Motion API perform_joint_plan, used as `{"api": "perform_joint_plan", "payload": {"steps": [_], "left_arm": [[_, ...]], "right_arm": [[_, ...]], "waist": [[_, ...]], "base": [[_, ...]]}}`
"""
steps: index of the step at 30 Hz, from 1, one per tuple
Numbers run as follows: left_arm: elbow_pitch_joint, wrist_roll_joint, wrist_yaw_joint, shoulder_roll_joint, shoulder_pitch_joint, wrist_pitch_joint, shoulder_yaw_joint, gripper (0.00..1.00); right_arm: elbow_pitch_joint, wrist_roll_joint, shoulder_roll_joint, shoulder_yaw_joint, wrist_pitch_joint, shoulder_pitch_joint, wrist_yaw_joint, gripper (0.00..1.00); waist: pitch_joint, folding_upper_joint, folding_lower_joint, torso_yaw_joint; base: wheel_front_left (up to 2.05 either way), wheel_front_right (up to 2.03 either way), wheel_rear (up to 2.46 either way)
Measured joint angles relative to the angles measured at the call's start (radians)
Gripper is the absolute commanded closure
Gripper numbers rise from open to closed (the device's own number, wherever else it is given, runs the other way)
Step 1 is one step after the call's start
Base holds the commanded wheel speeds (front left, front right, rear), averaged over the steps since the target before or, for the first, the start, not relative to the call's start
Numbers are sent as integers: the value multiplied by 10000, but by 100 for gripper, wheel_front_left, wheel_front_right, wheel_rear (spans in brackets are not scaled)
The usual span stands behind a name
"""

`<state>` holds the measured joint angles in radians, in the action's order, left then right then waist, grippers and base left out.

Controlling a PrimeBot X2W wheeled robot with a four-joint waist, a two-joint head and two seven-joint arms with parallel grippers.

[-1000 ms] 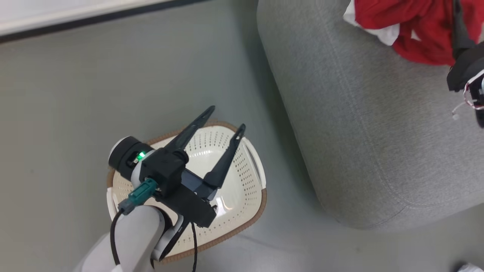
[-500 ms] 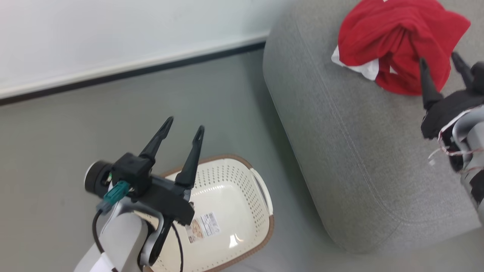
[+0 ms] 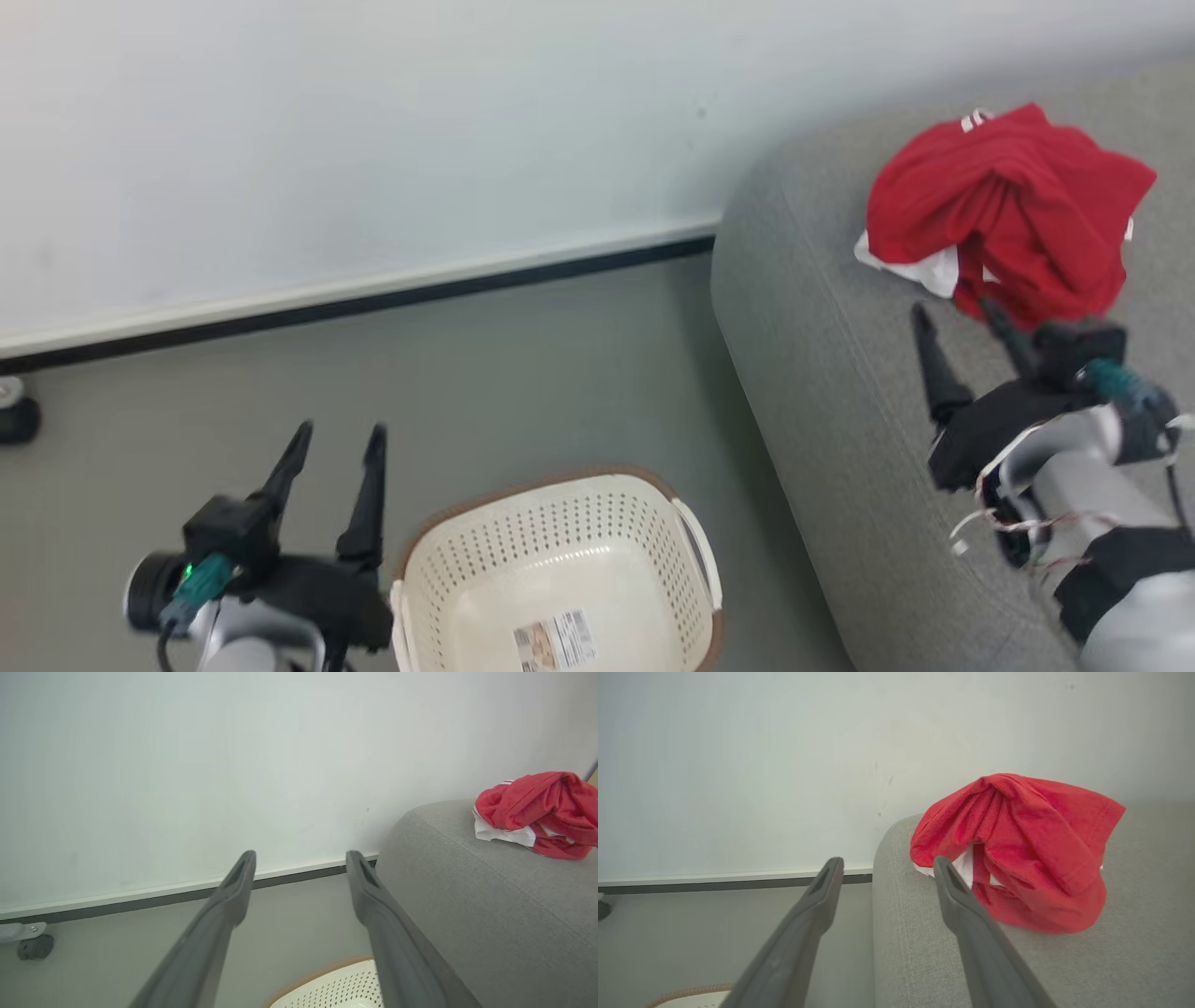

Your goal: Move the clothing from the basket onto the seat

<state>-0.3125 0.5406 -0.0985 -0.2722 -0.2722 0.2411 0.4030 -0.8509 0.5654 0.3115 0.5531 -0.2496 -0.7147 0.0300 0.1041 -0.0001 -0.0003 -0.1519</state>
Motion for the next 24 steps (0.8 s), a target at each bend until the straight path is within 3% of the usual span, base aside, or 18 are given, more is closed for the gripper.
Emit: {"api": "perform_joint_plan", "payload": {"steps": [9,12,16,24], "left_arm": [[79,56,-171,-186,1689,31,-692,0],[330,50,-184,-234,2321,77,-959,0],[614,19,-249,-240,2811,84,-1195,0],[1154,-123,-259,-59,3698,84,-1787,0]], "right_arm": [[1271,73,-500,-111,2,2012,-320,0],[1925,61,-568,-184,2,2778,-612,0],[2591,25,-537,-370,2,3574,-940,0],[4153,-376,-537,-637,0,4812,-1283,0]], "waist": [[-1154,0,0,372],[-1521,0,1,495],[-1731,0,1,622],[-1835,0,2,819]], "base": [[0,0,0],[0,0,0],[0,0,0],[0,0,0]]}}
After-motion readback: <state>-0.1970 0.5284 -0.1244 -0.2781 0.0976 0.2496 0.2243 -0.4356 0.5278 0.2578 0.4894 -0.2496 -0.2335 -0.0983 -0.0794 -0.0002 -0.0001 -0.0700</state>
